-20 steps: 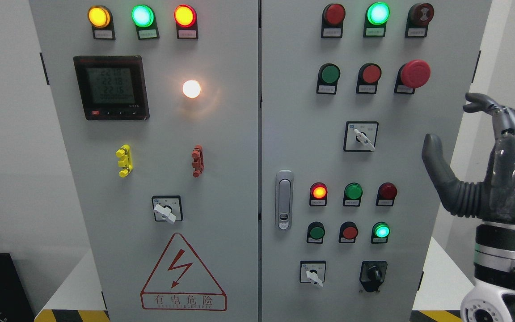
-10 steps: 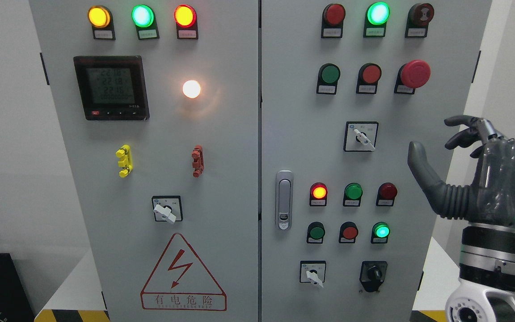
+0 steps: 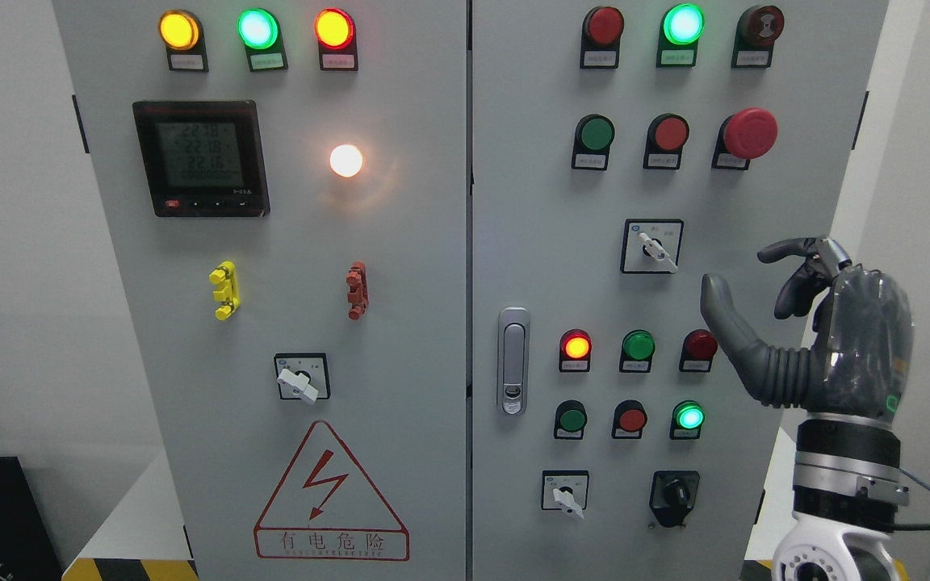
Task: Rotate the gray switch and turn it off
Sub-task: 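Move the right hand toward the upper rotary switch, pinching thumb and finger, then pinch the upper rotary switch knob with right thumb and index finger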
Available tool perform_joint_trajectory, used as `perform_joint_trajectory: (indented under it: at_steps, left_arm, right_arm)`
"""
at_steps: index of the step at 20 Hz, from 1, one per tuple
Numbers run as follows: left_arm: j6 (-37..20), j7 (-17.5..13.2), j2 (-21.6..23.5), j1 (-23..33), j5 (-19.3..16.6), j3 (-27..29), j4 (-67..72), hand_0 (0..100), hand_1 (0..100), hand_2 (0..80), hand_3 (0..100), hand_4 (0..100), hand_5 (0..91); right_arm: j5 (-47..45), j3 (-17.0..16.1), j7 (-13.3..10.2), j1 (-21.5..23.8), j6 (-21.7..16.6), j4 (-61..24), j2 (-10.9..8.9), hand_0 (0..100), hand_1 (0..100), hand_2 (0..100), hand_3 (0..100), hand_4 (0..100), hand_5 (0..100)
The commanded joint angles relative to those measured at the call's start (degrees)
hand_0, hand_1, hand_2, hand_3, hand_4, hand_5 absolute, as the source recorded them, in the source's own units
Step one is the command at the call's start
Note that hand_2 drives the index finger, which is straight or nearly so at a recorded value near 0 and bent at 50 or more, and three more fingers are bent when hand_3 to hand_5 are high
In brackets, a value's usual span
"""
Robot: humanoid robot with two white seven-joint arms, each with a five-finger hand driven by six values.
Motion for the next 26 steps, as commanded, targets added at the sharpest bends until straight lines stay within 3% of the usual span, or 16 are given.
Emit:
perform_joint_trajectory:
  at_steps: [1,26]
  left_arm:
    - [0.01,0.18,0.00,-0.53,1.14,0.44,-1.49,12,39,0.0,0,0,0.0]
    - [-0.07,0.18,0.00,-0.53,1.14,0.44,-1.49,12,39,0.0,0,0,0.0]
  right_arm:
    - [-0.75,3.18,-0.44,0.15,2.17,1.53,0.77,9,46,52,95,99,100]
    - [-3.74,3.44,-1.15,-4.42,4.37,7.16,0.68,8,47,55,96,99,100]
